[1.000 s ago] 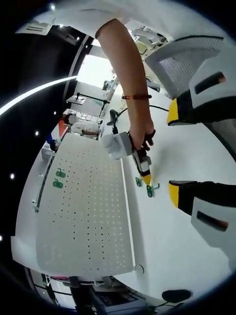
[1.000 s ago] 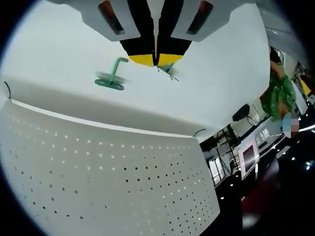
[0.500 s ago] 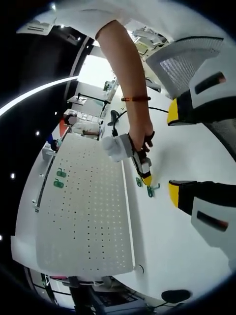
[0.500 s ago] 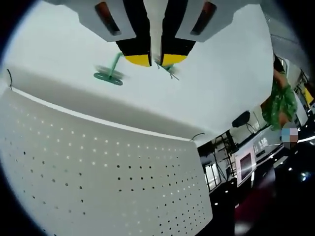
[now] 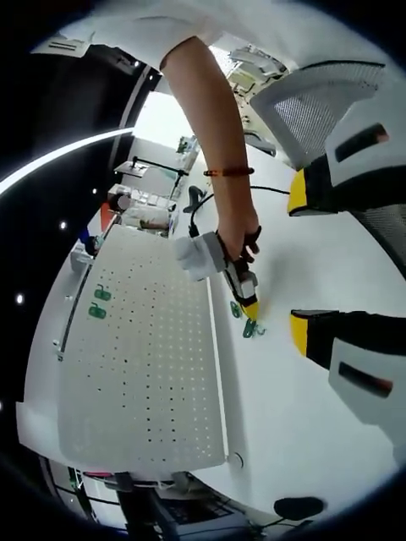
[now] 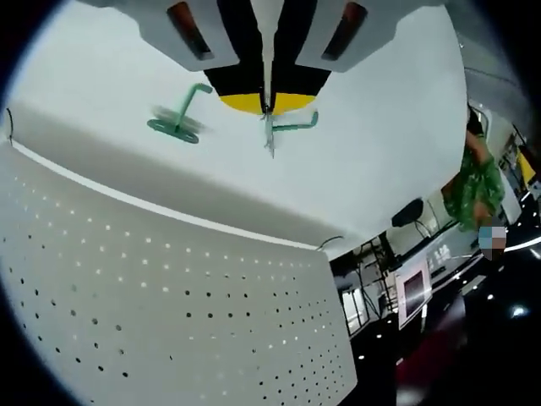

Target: Insert the hook assembly into the mounting plate slot until the hook locks in place.

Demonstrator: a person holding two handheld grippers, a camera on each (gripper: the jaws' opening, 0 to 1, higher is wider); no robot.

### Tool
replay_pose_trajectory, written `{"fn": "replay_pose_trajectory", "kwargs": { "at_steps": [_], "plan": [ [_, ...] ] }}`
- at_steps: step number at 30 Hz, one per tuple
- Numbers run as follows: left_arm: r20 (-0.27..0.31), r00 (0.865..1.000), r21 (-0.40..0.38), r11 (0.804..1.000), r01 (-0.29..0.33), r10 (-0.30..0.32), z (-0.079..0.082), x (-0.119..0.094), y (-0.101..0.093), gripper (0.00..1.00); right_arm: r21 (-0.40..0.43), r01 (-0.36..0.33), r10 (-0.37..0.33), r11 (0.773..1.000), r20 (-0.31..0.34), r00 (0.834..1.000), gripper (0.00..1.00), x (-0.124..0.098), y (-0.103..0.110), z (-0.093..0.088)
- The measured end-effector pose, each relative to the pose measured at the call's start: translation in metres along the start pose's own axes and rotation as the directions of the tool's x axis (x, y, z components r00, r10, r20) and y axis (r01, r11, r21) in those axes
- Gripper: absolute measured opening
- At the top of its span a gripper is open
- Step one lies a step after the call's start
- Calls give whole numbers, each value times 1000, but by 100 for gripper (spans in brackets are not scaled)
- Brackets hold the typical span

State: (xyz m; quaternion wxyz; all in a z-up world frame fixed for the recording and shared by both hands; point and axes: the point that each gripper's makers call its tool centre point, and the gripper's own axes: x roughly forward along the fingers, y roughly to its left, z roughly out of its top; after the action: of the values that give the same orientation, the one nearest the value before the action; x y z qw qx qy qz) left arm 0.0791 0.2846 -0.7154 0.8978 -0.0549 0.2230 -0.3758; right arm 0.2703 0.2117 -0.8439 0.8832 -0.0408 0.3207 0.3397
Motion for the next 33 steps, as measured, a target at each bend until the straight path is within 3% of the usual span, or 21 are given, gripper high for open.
{"fn": "replay_pose_trajectory", "kwargs": {
  "at_steps": [9,17,28,33],
  "plan": [
    [3,1000,13,1000,5,-5,1,1,-2,46,8,-15,15,1000,30,999,0,-8,6,11],
    [-3,1000,41,999,5,-5,2,2,-3,46,68,-43,39,997,57,998,0,-22,14,25],
    [-13,1000,68,998,14,-13,3,5,-5,46,94,-66,60,993,64,996,0,-40,25,26],
    [-30,1000,102,995,10,-7,2,6,-4,46,112,-113,103,987,85,991,0,-51,36,32]
  ]
}}
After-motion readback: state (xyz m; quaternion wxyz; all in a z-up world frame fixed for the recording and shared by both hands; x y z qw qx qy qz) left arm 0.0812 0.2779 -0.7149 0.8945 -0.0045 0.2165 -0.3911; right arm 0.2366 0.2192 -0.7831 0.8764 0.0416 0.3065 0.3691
